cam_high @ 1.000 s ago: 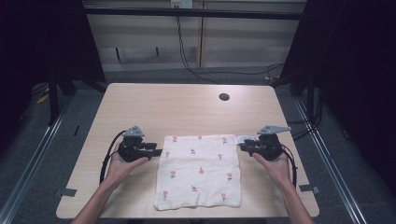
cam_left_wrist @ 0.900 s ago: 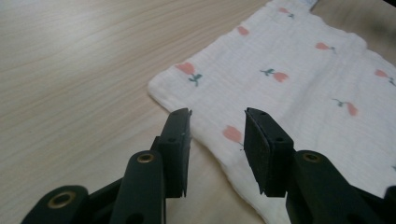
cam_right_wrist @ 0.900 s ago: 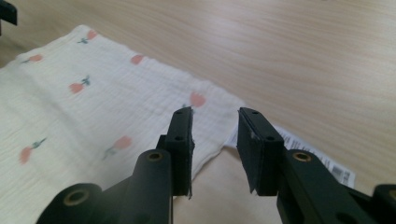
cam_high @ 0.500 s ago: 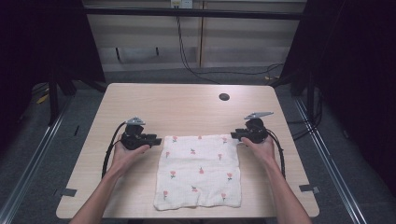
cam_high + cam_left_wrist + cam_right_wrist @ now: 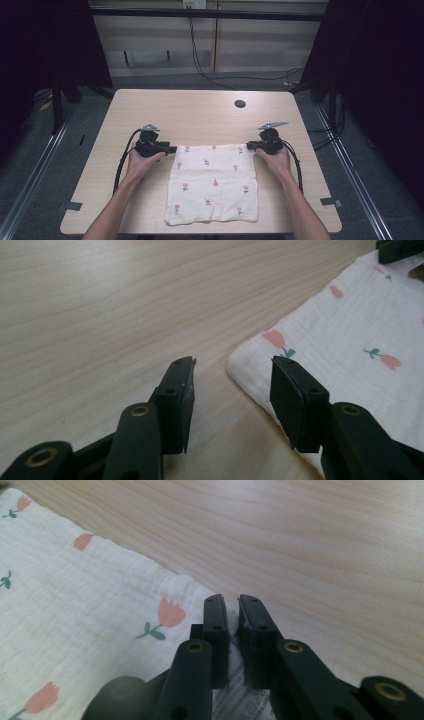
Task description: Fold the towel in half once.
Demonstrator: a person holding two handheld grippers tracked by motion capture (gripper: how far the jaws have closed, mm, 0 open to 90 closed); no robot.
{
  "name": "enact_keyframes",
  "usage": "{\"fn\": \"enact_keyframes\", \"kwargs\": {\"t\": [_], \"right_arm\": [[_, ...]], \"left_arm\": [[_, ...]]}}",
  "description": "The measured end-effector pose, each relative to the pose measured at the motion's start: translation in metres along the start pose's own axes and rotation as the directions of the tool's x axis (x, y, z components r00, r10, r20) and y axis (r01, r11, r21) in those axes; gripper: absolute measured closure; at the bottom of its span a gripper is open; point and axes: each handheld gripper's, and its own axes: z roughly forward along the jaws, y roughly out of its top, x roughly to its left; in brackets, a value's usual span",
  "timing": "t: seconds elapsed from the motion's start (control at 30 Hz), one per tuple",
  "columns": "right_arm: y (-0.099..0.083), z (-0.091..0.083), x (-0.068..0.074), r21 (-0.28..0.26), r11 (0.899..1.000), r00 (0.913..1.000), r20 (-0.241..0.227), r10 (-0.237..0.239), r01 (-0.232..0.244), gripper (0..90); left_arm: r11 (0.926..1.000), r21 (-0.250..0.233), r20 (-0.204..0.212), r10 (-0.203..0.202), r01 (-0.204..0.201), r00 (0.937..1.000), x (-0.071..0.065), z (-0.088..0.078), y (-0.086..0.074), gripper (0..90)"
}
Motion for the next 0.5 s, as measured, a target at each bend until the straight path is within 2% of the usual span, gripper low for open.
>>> {"fn": "enact_keyframes", "kwargs": {"t": [0.1, 0.13, 0.17, 0.23, 0.27, 0.33, 0.37, 0.43, 0.5], "right_arm": [[-0.001, 0.000, 0.000, -0.004, 1.000, 0.9999, -0.008, 0.012, -0.012, 85.7], [-0.001, -0.001, 0.000, -0.011, 1.000, 0.9999, -0.010, 0.010, -0.011, 85.9], [-0.001, -0.001, 0.001, -0.017, 1.000, 0.9998, -0.014, 0.010, -0.010, 86.0], [0.001, -0.002, 0.003, -0.025, 1.000, 0.9998, -0.018, 0.003, -0.004, 86.1], [0.002, -0.002, 0.004, -0.026, 1.000, 0.9998, -0.021, 0.004, -0.005, 86.2], [0.003, -0.003, 0.005, -0.033, 0.999, 0.9997, -0.024, -0.004, 0.003, 86.2], [0.003, -0.003, 0.005, -0.037, 0.999, 0.9997, -0.024, -0.006, 0.005, 86.2], [0.003, -0.005, 0.006, -0.039, 0.999, 0.9996, -0.027, -0.007, 0.006, 86.2], [0.003, -0.005, 0.007, -0.037, 0.999, 0.9997, -0.024, -0.009, 0.008, 86.1]], "left_arm": [[0.9999, -0.013, -0.005, 0.002, -0.002, 1.0000, -0.001, 0.007, 0.004, 52.5], [0.9998, -0.003, -0.004, 0.020, -0.020, 0.9998, -0.001, 0.008, 0.006, 53.9], [0.9999, 0.001, 0.001, 0.017, -0.017, 0.9999, -0.003, 0.009, 0.007, 55.4], [0.9994, 0.013, 0.015, 0.032, -0.032, 0.9994, -0.004, 0.011, 0.009, 57.3], [0.9997, 0.008, 0.044, 0.022, -0.022, 0.9988, -0.004, 0.013, 0.008, 59.3], [0.9998, -0.001, 0.058, 0.020, -0.020, 0.9981, -0.006, 0.015, 0.008, 62.3], [0.9993, 0.001, 0.054, 0.036, -0.036, 0.9979, -0.008, 0.016, 0.008, 63.1], [0.9990, 0.011, 0.062, 0.044, -0.045, 0.9971, -0.010, 0.018, 0.010, 65.2], [0.9984, 0.022, 0.051, 0.052, -0.053, 0.9974, -0.012, 0.020, 0.012, 68.5]]}}
